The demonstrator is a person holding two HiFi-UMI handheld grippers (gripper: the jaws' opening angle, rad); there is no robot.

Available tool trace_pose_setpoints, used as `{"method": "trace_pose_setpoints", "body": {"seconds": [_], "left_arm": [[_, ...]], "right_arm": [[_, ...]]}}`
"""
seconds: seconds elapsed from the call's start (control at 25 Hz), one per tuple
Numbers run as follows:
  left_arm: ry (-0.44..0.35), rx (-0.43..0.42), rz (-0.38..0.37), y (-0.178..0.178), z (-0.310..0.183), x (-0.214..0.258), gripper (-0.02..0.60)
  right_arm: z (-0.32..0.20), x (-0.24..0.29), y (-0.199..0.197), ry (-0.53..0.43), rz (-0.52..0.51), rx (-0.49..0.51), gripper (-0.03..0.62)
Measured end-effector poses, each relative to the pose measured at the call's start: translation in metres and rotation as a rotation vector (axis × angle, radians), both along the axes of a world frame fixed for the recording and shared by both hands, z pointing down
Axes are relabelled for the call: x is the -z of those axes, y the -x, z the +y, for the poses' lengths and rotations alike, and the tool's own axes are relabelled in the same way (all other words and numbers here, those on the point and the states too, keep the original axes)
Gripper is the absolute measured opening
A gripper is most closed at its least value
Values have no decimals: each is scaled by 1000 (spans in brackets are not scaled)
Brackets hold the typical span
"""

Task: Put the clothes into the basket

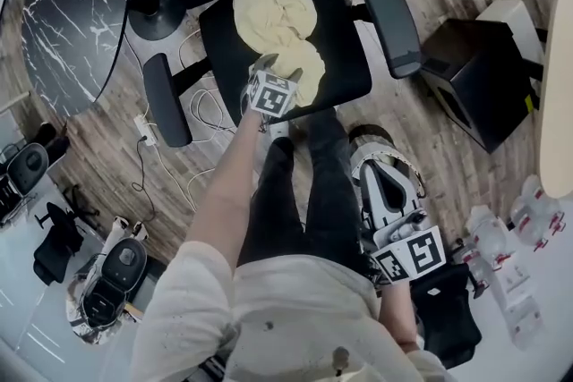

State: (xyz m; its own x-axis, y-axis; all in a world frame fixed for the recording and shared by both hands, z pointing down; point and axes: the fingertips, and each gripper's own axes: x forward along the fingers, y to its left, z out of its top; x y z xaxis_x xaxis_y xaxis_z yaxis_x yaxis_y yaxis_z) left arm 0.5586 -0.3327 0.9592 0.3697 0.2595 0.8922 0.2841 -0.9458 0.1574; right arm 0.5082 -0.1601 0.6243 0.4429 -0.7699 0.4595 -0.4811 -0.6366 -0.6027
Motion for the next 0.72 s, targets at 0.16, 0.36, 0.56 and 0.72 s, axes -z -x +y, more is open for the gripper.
{"method": "trace_pose_setpoints", "body": {"seconds": [0.16,0.36,0.56,0.72], "left_arm": [[-1,1,-6,-19,0,-17,305],[-1,-25,-41,-32,0,-50,319],[7,-55,-62,-43,4,-83,340],[-30,-50,-87,-47,-1,-104,375]], "right_arm": [[4,-17,-3,-5,-28,-7,8],[7,-44,-3,-13,-70,-14,8],[13,-66,-4,-16,-98,-24,8],[21,-75,-8,-15,-104,-32,8]]}}
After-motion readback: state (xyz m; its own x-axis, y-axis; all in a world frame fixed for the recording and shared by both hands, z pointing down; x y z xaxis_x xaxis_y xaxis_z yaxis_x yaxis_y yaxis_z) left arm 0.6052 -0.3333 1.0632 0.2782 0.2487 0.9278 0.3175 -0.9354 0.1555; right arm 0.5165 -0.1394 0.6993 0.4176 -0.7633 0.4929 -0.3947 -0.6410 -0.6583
